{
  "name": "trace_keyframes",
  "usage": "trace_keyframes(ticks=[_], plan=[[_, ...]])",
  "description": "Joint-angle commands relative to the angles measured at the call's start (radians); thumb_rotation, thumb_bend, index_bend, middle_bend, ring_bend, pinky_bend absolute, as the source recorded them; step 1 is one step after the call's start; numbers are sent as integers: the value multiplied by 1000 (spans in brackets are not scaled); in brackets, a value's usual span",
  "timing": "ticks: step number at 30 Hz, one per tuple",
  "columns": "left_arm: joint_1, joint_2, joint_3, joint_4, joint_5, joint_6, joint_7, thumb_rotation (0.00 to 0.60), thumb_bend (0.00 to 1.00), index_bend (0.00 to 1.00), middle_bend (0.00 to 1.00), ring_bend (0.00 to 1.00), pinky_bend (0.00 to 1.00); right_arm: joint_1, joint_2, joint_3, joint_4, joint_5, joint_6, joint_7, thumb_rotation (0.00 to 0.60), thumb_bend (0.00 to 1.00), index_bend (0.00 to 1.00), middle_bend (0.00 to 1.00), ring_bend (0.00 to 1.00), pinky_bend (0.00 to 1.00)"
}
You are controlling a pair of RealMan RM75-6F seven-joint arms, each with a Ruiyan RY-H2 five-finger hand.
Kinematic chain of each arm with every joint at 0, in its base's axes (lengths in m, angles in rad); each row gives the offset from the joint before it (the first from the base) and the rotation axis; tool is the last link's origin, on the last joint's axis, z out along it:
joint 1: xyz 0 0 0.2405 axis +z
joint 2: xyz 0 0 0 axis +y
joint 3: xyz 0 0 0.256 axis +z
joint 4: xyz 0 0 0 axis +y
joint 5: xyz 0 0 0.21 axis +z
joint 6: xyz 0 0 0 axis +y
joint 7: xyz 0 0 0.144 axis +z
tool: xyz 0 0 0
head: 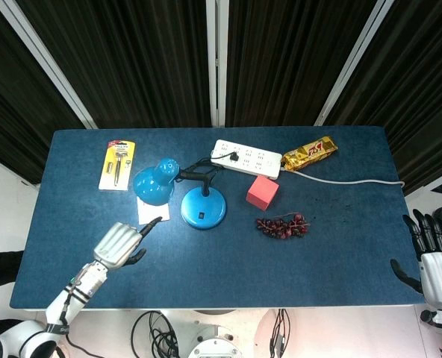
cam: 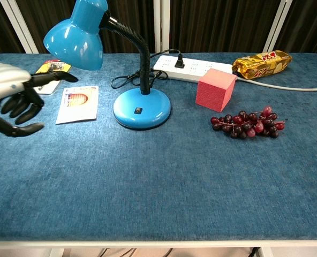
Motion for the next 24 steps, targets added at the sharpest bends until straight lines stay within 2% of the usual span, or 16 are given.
trace_keyframes(ticks=[1, 13, 24], plan=[[-52, -55, -21, 31, -59, -61, 64, 600, 389, 72, 736, 693, 704, -1, 1, 2, 1, 0, 2, 4, 600, 203, 0, 0, 0, 0], [-161, -177, -45, 115, -146, -147, 121, 600, 395, 68, 735, 724, 706, -6, 4, 5, 22, 11, 2, 41, 600, 203, 0, 0, 0, 0], [-236, -241, -56, 177, -273, -215, 187, 600, 429, 68, 737, 724, 697, -7, 5, 15, 56, 36, -6, 91, 600, 203, 0, 0, 0, 0]])
